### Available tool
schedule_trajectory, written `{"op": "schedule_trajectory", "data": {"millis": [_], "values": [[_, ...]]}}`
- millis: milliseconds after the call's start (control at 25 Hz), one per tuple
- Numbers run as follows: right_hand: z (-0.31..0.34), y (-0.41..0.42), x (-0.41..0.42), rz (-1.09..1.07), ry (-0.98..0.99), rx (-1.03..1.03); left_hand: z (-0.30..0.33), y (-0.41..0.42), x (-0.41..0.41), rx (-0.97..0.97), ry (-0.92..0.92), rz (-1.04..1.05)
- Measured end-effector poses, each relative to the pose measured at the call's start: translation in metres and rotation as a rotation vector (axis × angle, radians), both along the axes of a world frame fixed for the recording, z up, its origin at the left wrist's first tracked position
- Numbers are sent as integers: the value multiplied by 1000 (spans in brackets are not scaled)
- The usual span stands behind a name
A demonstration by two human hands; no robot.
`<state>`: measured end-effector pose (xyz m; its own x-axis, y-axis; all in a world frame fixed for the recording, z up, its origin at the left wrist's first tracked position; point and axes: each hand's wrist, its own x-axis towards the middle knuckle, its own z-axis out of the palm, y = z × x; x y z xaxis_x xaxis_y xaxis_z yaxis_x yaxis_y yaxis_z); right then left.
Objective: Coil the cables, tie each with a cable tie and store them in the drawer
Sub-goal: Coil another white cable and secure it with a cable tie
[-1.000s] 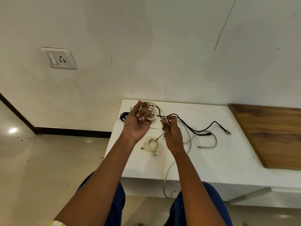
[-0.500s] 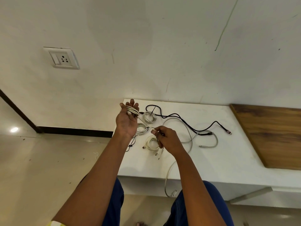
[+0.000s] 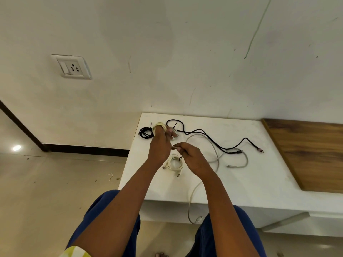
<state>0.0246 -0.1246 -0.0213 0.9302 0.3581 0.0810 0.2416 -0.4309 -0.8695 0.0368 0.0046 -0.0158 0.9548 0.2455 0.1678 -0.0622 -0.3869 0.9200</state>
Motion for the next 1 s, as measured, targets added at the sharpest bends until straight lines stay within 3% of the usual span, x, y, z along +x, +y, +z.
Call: {"op": "schedule_trajectory", "data": {"millis": [120,160,240,400,480,640,720,800,1000], "values": [[-2,-7,3,-69,-219,-238,-3,0,-5,351,-60,-105],[-2,-8,3,-86,-263,-318,-3,-1,-5,384,-49,-137],[-2,-9,3,-105,-286,-286,-2,0,-6,349,24,-203],[5,-14,2,-197,-147,34,-3,1,-10,94,215,-296],[7,-16,2,-203,-158,75,-1,0,-11,-48,282,-330],[8,-17,3,-218,-196,97,8,1,-9,-513,452,-476],[7,-14,2,-193,-140,140,12,2,-10,-736,485,-556],[8,-7,-1,-148,-35,311,14,0,-10,-905,479,-579],[10,5,-9,-164,122,542,14,-6,-11,-1147,439,-546]]}}
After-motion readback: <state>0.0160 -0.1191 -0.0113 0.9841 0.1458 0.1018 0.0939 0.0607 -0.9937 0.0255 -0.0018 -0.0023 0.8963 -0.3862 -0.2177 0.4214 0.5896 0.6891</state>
